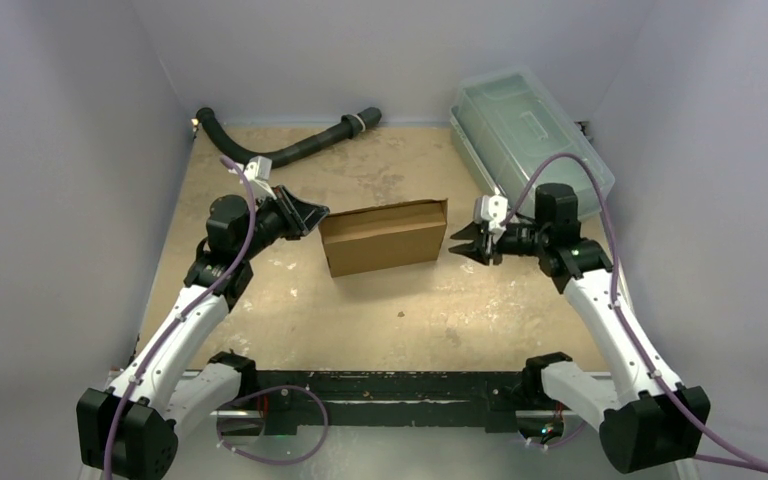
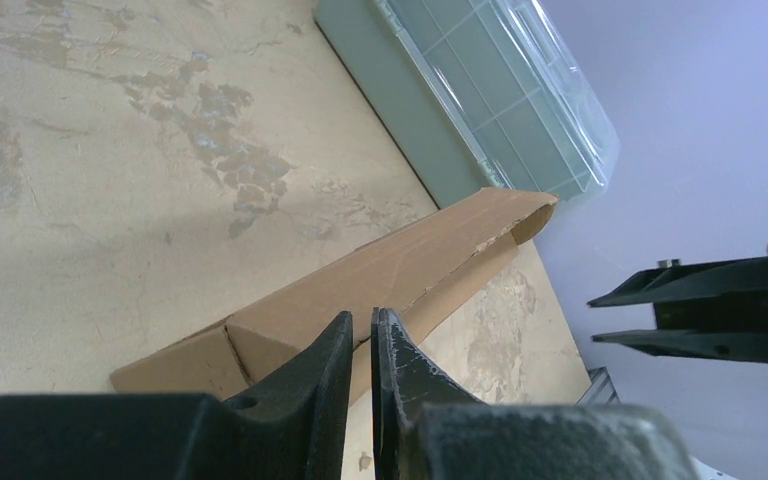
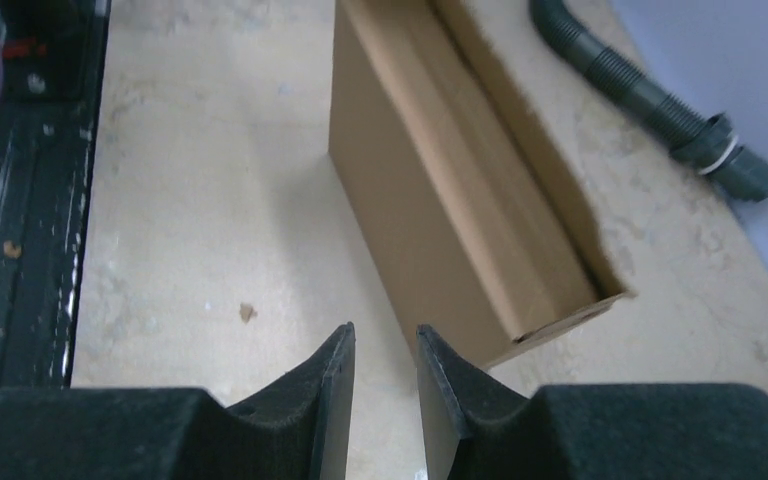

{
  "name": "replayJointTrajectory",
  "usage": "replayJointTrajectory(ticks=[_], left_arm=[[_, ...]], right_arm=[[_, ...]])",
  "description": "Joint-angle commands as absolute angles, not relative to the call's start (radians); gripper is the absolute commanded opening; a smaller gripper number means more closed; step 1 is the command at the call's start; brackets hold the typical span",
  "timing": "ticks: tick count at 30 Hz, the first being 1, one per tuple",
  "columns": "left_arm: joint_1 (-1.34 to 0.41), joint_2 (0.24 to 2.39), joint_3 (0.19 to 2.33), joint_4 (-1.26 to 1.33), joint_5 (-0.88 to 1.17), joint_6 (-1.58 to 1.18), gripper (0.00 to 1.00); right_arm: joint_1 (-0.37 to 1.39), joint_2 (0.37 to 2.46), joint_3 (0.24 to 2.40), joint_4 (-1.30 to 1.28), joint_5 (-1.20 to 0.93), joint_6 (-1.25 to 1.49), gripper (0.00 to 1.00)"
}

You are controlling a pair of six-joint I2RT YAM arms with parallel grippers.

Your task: Fold the paper box

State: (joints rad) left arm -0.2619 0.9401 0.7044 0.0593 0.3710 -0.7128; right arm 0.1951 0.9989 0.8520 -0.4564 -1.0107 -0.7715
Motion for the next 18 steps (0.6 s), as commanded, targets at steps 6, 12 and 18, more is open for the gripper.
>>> replayJointTrajectory(ticks=[6, 12, 18], left_arm=[[-0.255, 0.925, 0.692, 0.024, 0.373, -0.679, 0.11], [-0.255, 0.923, 0.691, 0.019, 0.376, -0.683, 0.11], [-0.255, 0.919, 0.690, 0.013, 0.376, -0.681, 0.11]], right_arm=[[0.188, 1.067, 1.054, -0.246, -0.855, -0.259, 0.33], [0.187, 1.189, 1.113, -0.224, -0.751, -0.178, 0.28], [0.188, 1.238, 1.122, -0.176, -0.731, -0.112, 0.15]])
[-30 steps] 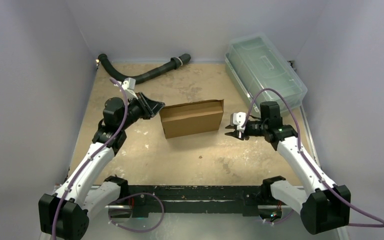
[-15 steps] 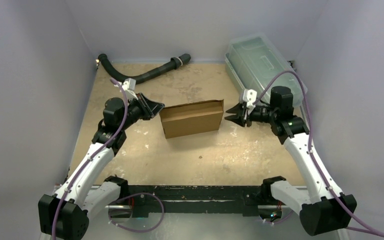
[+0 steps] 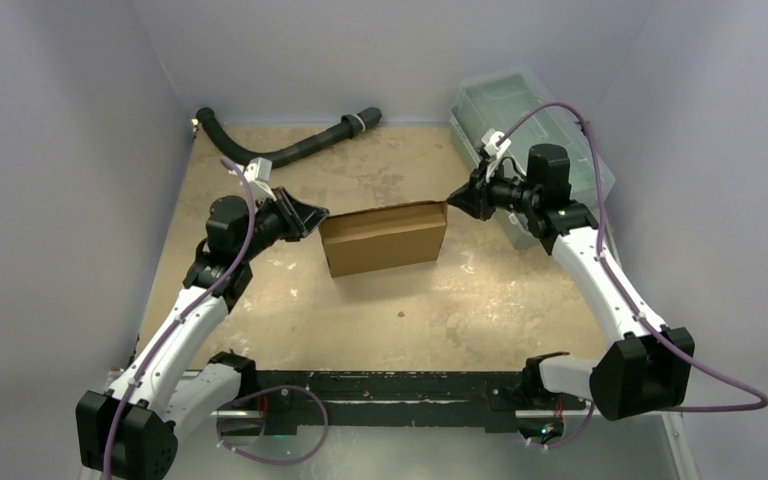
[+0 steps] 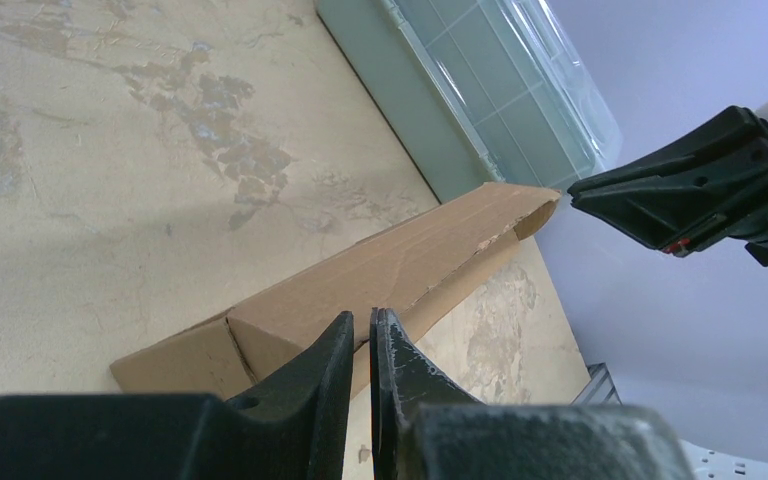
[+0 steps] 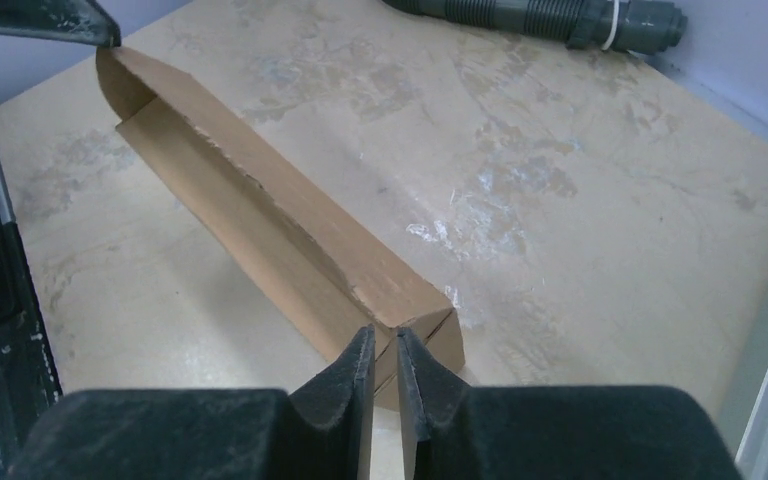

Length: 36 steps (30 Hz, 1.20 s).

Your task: Fold the paper box

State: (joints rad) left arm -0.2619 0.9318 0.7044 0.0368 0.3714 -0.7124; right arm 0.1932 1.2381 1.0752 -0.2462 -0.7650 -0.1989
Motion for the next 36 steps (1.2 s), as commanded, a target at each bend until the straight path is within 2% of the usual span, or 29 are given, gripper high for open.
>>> replayJointTrajectory(ticks=[1, 36], left_arm=[[-0.255, 0.919, 0.691, 0.011, 0.376, -0.680, 0.11], [-0.255, 0.906, 0.687, 0.002, 0.388, -0.674, 0.11]], right_arm=[[0.188, 1.243, 1.125, -0.174, -0.729, -0.109, 0.15], [0.196, 1.278, 1.052, -0.170, -0.733, -0.111, 0.11]])
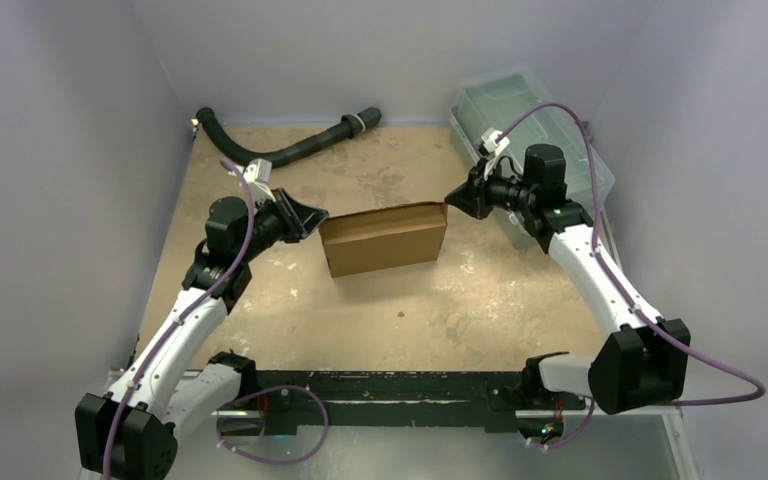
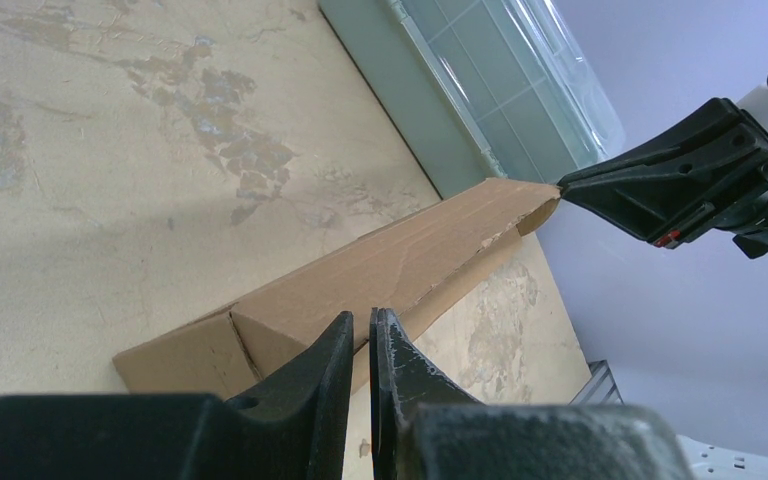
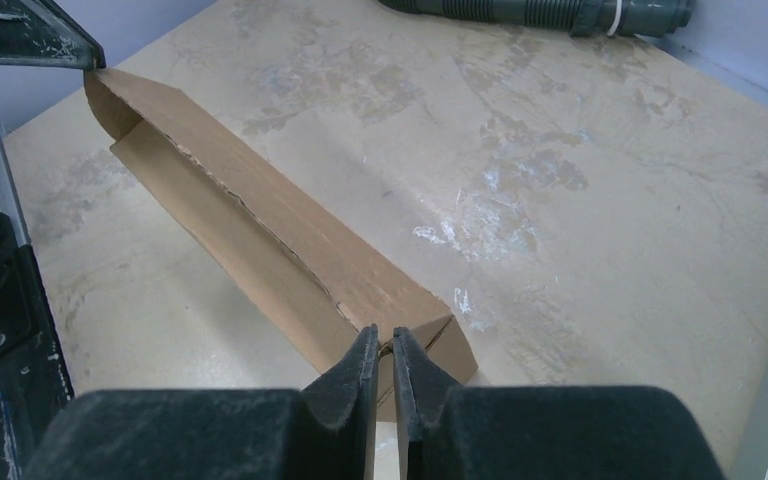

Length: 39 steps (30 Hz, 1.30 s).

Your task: Fold the paper box

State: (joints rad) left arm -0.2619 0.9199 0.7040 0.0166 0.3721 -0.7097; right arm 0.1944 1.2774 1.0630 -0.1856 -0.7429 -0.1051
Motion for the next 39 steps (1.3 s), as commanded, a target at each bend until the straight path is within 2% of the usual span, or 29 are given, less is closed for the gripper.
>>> replayJointTrajectory(ticks=[1, 39], left_arm=[[-0.255, 0.907, 0.687, 0.002, 0.388, -0.673, 0.11], [-0.255, 0.885, 0.636, -0.061, 0.402, -0.661, 0.11]], right_arm=[[0.195, 1.279, 1.054, -0.172, -0.735, -0.112, 0.11], [0.198, 1.256, 0.986, -0.237, -0.738, -0.188, 0.10]])
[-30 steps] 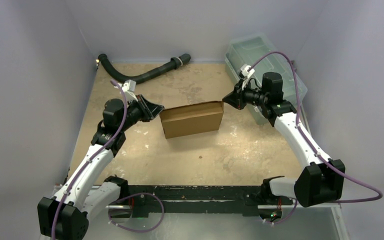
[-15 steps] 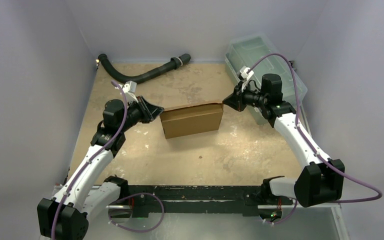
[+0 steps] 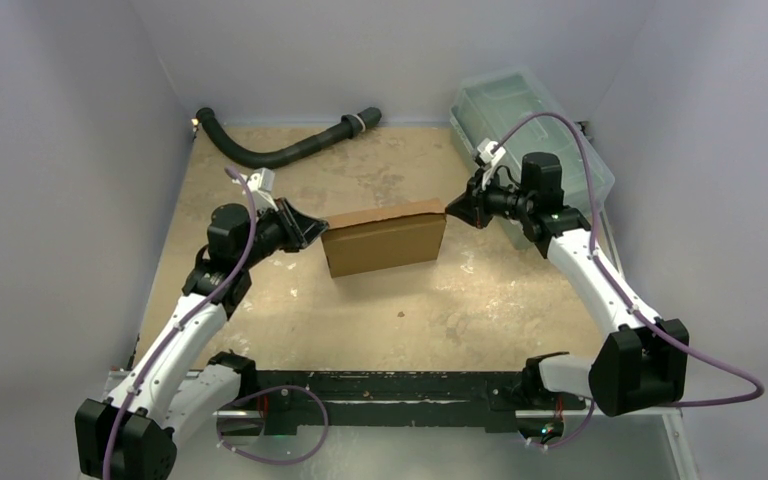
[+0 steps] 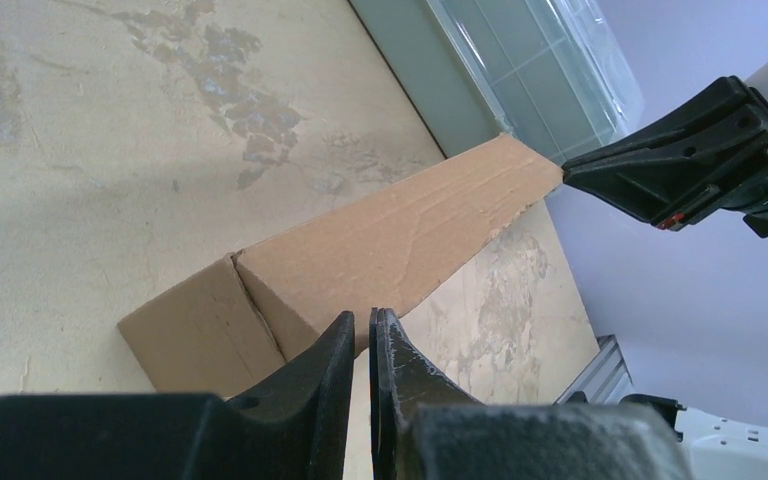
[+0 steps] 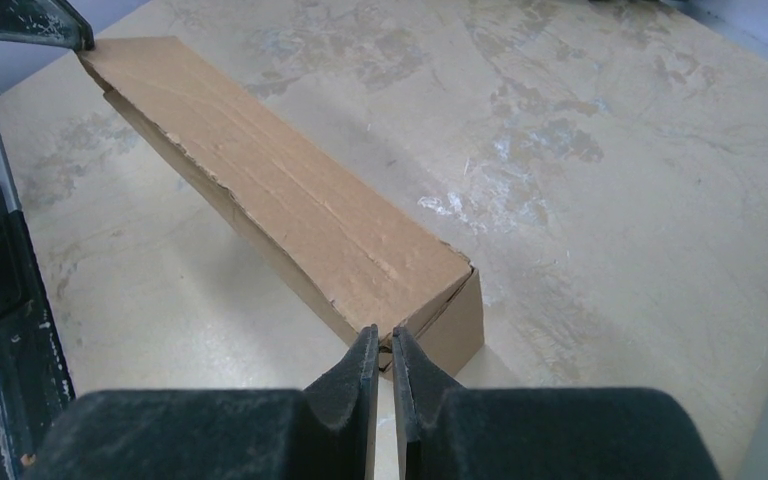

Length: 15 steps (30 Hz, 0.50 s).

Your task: Fold the paper box

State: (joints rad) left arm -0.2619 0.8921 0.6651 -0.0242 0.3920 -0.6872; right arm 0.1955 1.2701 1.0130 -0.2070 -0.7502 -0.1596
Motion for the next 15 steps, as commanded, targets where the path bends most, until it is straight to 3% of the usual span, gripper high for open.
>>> replayJointTrajectory(ticks=[1, 15], left_arm=[[-0.255, 0.885, 0.633, -0.061, 0.403, -0.660, 0.11], [-0.255, 0.892, 0.543, -0.057, 0.407, -0.664, 0.11]], right_arm=[[0.198, 1.257, 0.982, -0.236, -0.737, -0.189, 0.10], [0.198, 1.278, 0.960, -0.244, -0.736, -0.220, 0.11]])
